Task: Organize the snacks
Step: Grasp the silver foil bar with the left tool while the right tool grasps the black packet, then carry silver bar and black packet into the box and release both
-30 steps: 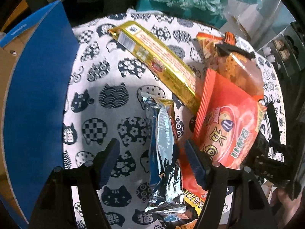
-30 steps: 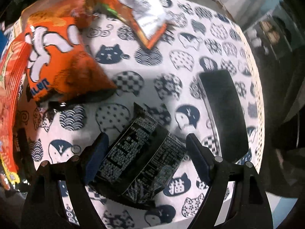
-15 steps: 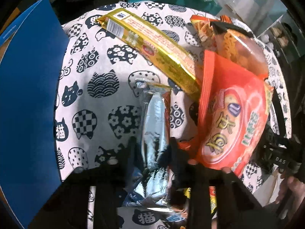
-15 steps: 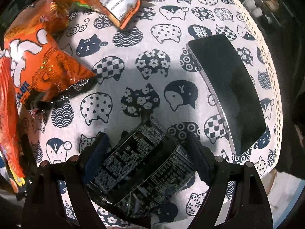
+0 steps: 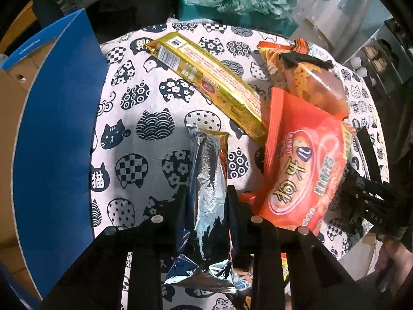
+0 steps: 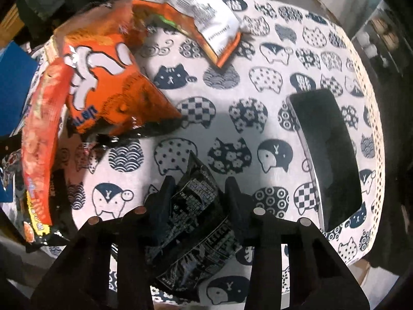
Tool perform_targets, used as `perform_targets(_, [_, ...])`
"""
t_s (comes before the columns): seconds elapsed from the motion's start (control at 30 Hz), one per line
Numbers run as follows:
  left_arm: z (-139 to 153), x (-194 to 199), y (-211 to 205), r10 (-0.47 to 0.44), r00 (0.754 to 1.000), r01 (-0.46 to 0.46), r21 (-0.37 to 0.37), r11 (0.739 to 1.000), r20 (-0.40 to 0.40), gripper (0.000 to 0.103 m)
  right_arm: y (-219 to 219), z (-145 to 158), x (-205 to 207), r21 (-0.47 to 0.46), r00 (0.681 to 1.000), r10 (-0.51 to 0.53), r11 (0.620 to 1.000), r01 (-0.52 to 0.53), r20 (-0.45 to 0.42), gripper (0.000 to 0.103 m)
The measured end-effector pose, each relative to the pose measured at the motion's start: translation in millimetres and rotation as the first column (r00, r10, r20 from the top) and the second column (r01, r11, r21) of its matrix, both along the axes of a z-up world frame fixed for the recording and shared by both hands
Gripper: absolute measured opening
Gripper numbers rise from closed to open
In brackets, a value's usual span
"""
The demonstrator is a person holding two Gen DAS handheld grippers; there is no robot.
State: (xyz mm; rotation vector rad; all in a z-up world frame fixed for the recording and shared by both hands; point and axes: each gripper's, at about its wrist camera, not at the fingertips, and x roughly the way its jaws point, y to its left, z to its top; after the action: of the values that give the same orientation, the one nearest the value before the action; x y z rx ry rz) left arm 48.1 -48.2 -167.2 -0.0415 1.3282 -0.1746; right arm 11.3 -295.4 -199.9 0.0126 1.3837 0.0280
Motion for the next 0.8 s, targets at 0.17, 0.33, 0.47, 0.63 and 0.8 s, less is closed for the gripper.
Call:
perform_targets(0.17, [14.2, -6.6, 1.9, 0.001, 1.000, 0.000, -0.011, 1.000, 0.026, 0.029, 11.6, 24.7, 2.3, -0.003, 0.999, 0.014, 1.000, -0.014, 0.049, 0.038])
perform_targets(0.33, [31.9, -11.6, 2.7, -0.011, 0.997, 0.011, 0.005, 1.000, 0.079, 0.029, 15.0, 46.6, 5.8, 0.008, 0.996, 0.030, 0.999, -0.031, 0.086, 0.038])
perform_targets(0.47, [40.3, -13.7, 3.4, -0.021, 0.993, 0.020, 0.009, 1.000, 0.113, 0.029, 23.8, 62.9, 10.1, 0.006, 0.992, 0.047, 0.999, -0.048, 0.121, 0.038])
perform_targets(0.63, [57.2, -21.6, 6.5, -0.028, 0.988, 0.027, 0.010, 1.000, 0.155, 0.029, 27.0, 72.9, 16.9, 0.021, 0.986, 0.057, 0.998, -0.061, 0.158, 0.038])
perform_targets(0.8, [74.2, -29.1, 9.7, -0.035, 0.979, 0.033, 0.011, 0.999, 0.200, 0.029, 27.1, 86.6, 2.8, 0.039, 0.978, 0.072, 0.996, -0.081, 0.198, 0.038])
